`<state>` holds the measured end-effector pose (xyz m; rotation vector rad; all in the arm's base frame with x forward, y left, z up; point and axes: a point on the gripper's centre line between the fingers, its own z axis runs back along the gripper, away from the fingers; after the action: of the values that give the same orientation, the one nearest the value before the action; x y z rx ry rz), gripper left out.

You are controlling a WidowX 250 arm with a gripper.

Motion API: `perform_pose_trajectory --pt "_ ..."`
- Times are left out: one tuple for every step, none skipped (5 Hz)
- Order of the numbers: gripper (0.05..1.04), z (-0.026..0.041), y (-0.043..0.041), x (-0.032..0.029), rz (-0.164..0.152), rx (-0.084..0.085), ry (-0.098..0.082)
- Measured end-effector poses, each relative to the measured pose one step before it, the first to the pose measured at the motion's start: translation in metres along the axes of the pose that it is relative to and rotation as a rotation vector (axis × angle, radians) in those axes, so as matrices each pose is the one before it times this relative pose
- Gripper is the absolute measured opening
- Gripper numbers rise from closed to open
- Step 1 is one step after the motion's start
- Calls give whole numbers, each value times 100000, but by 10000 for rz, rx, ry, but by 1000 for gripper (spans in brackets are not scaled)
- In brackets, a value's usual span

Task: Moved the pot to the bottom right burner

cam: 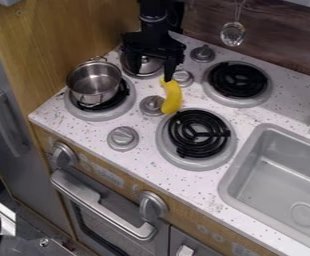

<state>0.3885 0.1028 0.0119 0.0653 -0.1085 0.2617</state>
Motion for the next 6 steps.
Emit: perform_pose_trajectory --pt "1001 -1642 -131 -804 -40 8 459" --pt "1001 -940 930 1294 224 58 149" --pt "1001 147 2941 1490 665 101 -208" --pt "1001 -144 1867 426 255 300 -131" --pt "1001 267 407 57 143 122 88" --pt "1001 -2707 -347 -1081 182 -232 902"
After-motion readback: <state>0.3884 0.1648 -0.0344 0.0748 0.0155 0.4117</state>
